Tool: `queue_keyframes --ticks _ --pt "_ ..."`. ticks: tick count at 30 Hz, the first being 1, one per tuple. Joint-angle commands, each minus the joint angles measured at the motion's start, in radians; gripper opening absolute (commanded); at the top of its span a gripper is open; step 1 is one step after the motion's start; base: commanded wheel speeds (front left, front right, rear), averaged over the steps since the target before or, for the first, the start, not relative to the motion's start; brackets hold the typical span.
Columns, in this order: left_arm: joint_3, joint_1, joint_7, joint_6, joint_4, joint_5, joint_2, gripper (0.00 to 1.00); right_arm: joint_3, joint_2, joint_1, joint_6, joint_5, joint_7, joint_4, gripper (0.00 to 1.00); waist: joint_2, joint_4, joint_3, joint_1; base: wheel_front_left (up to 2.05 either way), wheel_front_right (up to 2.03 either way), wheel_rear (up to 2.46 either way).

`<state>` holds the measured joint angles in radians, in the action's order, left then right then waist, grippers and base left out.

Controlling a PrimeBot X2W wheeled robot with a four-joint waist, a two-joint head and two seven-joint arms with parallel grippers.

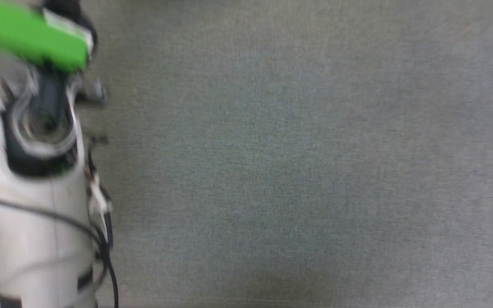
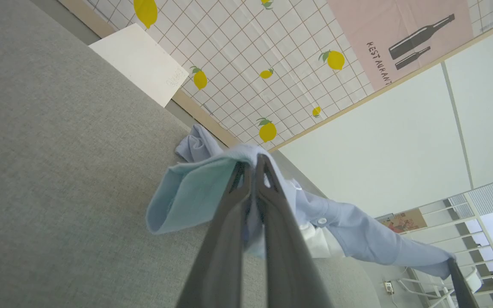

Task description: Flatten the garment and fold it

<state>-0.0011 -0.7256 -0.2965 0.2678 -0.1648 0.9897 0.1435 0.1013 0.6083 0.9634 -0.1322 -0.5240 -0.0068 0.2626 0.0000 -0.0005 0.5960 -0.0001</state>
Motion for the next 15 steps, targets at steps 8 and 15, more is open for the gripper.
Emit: queue_keyframes --ticks 8,15 --pt "0.02 0.375 0.036 -0.065 -0.024 0.035 -0.004 0.0 -0.175 -0.144 -0.416 0.002 0.016 0.073 -0.136 0.0 0.0 0.002 -0.26 0.0001 0.0 0.0 0.0" --pt "-0.026 0.642 0.062 -0.107 -0.048 -0.017 0.008 0.0 -0.31 -0.318 -0.708 0.002 0.044 0.132 -0.272 0.0 0.0 0.005 -0.387 0.0001 0.0 0.0 0.0"
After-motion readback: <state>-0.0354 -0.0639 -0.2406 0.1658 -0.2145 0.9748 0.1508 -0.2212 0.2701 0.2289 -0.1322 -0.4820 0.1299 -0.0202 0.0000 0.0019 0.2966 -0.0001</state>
